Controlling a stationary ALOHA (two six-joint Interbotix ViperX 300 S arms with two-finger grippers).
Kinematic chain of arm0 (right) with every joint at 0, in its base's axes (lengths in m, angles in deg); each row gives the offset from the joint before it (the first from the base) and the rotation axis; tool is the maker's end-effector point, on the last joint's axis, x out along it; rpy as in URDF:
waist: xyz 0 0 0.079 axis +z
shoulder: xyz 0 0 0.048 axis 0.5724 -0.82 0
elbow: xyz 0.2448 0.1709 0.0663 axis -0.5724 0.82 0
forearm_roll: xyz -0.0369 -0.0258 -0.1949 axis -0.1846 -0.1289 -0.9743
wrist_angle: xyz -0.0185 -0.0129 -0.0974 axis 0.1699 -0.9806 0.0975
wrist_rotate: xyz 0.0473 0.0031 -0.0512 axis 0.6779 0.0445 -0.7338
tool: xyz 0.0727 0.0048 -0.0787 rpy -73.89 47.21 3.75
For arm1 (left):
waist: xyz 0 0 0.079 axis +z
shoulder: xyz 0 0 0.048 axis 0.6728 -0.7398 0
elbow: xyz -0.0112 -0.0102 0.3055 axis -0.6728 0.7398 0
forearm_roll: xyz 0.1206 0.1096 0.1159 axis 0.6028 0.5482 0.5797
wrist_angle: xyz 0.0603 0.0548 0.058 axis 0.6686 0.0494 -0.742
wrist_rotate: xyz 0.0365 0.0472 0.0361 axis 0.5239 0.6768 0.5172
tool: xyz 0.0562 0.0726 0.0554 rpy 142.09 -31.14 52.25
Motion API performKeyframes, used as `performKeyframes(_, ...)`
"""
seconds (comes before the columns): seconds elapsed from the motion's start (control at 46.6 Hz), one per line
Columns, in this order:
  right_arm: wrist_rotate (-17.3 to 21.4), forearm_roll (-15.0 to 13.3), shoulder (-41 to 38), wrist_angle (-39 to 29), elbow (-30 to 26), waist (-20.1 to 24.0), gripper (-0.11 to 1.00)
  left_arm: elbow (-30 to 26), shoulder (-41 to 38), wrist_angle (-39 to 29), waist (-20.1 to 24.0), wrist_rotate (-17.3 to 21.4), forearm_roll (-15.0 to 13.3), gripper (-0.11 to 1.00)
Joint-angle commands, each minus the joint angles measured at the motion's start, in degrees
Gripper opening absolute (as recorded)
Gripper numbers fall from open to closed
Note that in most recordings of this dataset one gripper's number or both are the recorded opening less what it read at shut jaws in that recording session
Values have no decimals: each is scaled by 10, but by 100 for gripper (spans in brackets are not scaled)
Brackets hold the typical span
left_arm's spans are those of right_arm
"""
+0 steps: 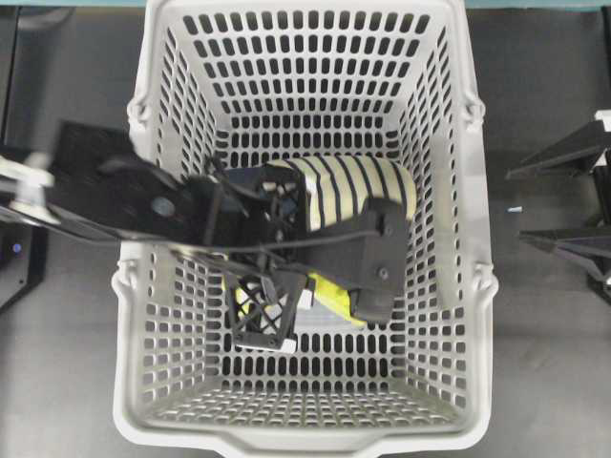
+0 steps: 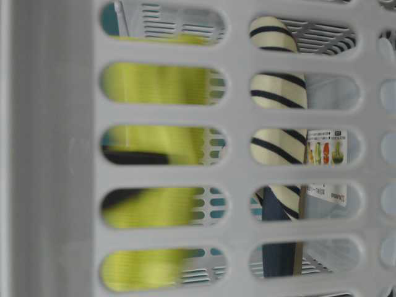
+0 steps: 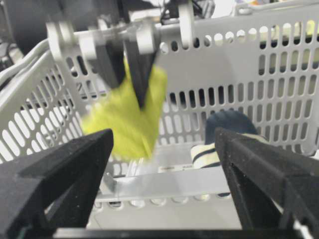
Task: Pick up the yellow cloth from the shopping basket with the left arm.
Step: 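Close the left gripper on the yellow cloth's edge beside the slipper, then lift the gripped yellow cloth upward out of the basket with the left gripper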
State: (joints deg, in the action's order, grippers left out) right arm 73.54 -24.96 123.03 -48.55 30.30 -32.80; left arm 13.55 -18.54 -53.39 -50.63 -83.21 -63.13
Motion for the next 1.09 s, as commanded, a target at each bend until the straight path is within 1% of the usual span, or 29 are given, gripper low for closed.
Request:
performKeyframes(0.0,-1,2,-3,5,-4,1,78,-78,26,-57,1,0,2,13)
performKeyframes(0.086,-1,2,-2,6,-4,0,78,-110,25,-84,1,0,3,13)
performKeyframes(0.172,-1,2,-3,5,-2,0,78,-123,24,-97,3,0,2,13)
performKeyframes(1.073,-1,2,-3,11,1,0,78,-117,18,-97,11,-1,2,13)
